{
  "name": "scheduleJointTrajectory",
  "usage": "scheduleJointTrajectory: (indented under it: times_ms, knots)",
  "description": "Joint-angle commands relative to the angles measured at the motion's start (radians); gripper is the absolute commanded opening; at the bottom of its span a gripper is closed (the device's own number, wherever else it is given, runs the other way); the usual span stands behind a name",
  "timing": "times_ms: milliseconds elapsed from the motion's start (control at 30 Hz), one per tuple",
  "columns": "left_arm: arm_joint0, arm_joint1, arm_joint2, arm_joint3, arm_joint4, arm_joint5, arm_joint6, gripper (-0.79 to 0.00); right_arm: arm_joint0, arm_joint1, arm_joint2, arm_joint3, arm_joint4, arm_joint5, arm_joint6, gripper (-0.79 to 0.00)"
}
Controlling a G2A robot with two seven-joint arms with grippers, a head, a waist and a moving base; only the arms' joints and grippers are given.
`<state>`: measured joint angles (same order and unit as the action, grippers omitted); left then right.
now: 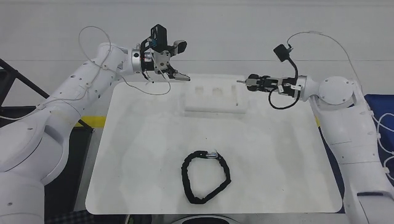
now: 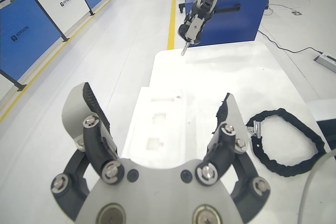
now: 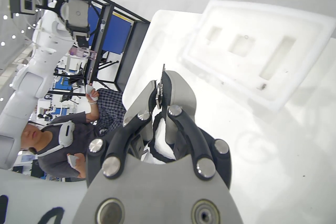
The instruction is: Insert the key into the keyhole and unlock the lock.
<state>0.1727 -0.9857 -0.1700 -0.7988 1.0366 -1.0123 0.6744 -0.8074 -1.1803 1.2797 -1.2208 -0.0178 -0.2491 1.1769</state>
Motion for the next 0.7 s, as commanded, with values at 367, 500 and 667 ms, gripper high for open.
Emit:
scheduleJointTrajectory:
  times_ms: [367,500,667]
  knots:
    - [0.000,0.000,0.000,0.000,0.000,0.000,0.000,0.000,-0.099,0.052,0.138,-0.130,0.123,0.027,0.193,-0.785]
    - [0.000,0.000,0.000,0.000,0.000,0.000,0.000,0.000,-0.116,0.068,0.174,-0.149,0.142,0.022,0.247,-0.785]
    - [0.000,0.000,0.000,0.000,0.000,0.000,0.000,0.000,-0.128,0.073,0.193,-0.141,0.201,0.014,0.254,-0.785]
